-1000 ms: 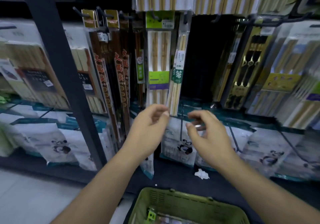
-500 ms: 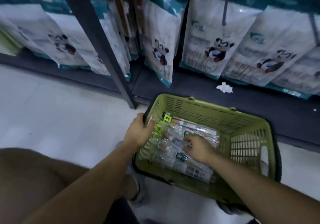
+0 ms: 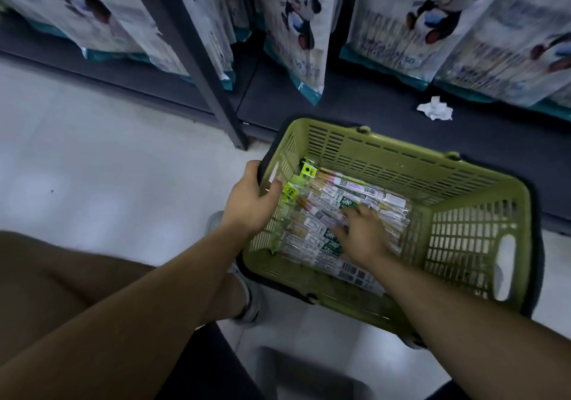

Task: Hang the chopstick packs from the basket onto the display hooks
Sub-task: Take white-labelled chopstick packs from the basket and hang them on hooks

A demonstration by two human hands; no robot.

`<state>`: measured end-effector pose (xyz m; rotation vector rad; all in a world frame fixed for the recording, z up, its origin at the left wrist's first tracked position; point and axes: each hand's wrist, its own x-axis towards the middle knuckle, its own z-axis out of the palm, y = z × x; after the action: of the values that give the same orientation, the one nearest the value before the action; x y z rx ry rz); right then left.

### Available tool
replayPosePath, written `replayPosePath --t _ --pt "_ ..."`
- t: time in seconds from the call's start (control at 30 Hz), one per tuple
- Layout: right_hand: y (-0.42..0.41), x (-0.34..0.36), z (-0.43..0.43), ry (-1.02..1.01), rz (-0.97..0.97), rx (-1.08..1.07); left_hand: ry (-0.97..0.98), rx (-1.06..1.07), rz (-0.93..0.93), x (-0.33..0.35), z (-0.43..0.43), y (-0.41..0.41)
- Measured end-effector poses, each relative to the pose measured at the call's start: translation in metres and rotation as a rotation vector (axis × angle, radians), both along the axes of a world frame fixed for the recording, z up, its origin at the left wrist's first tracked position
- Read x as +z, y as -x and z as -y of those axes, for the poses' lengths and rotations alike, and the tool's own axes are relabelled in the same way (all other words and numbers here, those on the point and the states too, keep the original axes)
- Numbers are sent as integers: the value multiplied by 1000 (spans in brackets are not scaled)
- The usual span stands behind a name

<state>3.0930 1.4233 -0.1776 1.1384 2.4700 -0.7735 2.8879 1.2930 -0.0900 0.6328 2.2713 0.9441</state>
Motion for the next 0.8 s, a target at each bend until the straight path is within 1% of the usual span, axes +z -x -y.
replayPosePath --t 0.13,0.37,0.5,0.6,0.63,0.7,0.8 --pt "3 -1 -9 6 -19 -53 -2 2 16 -1 0 1" --pt "5 2 -17 -32 28 -33 -16 6 23 -4 0 1" --pt "3 12 -19 -103 -59 -64 -22 7 29 -5 0 1" --pt "0 17 -9 -102 -152 60 -34 10 44 -5 -1 1" --pt "-1 16 -3 -101 -132 130 -37 9 47 -5 -1 1" --pt "-1 12 8 -128 -28 259 -41 6 51 -4 0 1" --pt "1 6 20 -135 83 272 -42 8 56 -4 0 2"
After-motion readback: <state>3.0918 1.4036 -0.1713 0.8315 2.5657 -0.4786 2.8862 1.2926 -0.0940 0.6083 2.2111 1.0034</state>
